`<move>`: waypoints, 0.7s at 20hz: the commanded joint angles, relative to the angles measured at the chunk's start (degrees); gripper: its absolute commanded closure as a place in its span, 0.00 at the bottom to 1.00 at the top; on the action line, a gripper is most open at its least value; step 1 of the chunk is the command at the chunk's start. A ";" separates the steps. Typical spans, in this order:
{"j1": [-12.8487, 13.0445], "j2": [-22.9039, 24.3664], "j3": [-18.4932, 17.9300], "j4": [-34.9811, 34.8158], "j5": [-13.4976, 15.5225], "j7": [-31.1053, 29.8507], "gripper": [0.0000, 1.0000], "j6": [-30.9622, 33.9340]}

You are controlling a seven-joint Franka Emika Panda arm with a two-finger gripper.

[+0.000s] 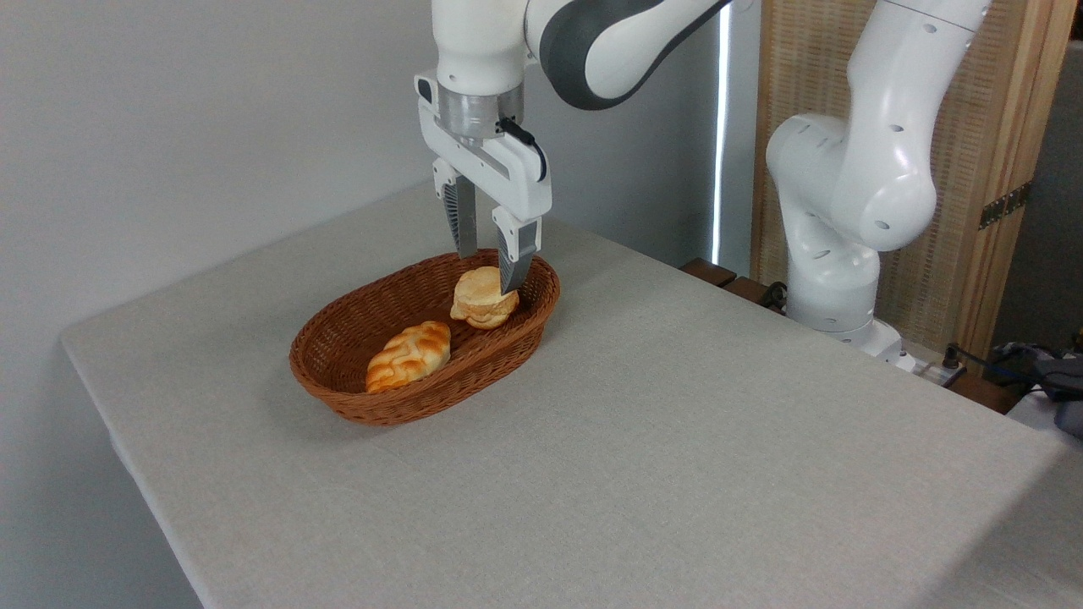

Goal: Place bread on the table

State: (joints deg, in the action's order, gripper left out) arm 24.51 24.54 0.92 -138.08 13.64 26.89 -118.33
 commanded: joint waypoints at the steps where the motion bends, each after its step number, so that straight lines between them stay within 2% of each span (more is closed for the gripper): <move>1: 2.38 -0.63 -0.83 -2.80 1.12 -0.43 0.00 -5.48; 3: 3.17 -1.34 -0.57 -4.48 1.12 -0.79 0.00 -9.10; 14: 3.26 -2.74 -0.22 -4.92 1.21 -0.79 0.01 -10.17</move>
State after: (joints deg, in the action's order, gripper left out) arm 27.21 21.95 0.96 -142.29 13.75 26.74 -127.13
